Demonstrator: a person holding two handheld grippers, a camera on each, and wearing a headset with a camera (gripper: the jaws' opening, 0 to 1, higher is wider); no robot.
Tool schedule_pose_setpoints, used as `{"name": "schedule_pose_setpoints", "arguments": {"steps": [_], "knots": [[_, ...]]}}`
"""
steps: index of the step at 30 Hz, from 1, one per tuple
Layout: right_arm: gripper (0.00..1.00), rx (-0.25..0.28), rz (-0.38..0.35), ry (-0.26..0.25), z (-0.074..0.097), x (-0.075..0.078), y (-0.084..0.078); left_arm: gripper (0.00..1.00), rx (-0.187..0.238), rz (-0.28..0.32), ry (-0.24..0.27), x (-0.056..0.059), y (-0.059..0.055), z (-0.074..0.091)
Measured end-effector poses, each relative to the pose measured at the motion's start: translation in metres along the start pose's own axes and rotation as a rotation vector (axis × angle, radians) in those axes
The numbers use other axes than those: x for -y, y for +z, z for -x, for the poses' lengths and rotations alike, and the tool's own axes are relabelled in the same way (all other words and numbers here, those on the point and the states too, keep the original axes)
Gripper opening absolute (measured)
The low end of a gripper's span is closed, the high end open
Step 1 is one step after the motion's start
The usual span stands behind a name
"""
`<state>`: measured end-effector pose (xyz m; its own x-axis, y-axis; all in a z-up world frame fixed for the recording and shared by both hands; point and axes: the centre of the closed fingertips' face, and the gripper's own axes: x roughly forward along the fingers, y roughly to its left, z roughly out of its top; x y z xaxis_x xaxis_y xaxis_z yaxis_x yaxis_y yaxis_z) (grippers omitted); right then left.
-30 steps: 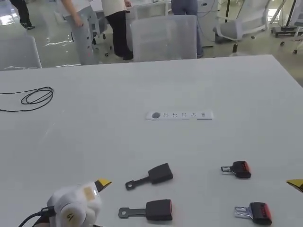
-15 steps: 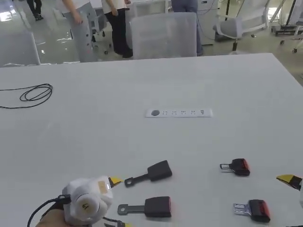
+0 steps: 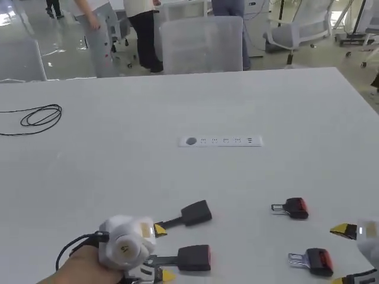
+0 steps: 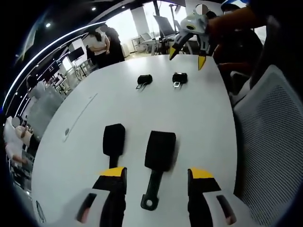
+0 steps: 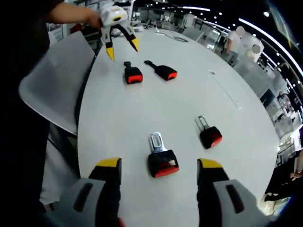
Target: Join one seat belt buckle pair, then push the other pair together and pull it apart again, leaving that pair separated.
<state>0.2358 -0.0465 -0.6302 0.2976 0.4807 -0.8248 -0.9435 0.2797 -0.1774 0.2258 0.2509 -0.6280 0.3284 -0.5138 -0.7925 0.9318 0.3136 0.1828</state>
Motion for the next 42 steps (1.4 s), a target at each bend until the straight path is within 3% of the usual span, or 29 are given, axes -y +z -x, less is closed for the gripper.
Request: {"name": "schedule_pose_setpoints", "arguments": {"steps": [4, 10, 20, 27, 32, 42], "knots": [[0.6, -0.023, 0.028, 0.037, -0.01, 0.001, -0.004, 0.49, -0.025, -0.055, -0.035, 0.0, 0.0, -0.011], [0.52, -0.06, 0.011, 0.097, -0.022, 0.008, -0.016, 0.46, -0.057, -0.084, -0.066, -0.007, -0.001, -0.026], [0.47, -0.104, 0.035, 0.157, -0.038, 0.007, -0.02, 0.44, -0.133, -0.163, -0.165, 0.005, -0.008, -0.048], [0.43, -0.166, 0.06, 0.213, -0.048, 0.003, -0.034, 0.38, -0.149, -0.188, -0.184, 0.003, -0.005, -0.055], [0.41, -0.178, 0.049, 0.235, -0.051, 0.005, -0.037, 0.33, -0.164, -0.217, -0.203, 0.004, -0.003, -0.061], [0.35, -0.197, 0.095, 0.259, -0.051, 0.007, -0.04, 0.32, -0.176, -0.249, -0.214, 0.006, -0.006, -0.064]]}}
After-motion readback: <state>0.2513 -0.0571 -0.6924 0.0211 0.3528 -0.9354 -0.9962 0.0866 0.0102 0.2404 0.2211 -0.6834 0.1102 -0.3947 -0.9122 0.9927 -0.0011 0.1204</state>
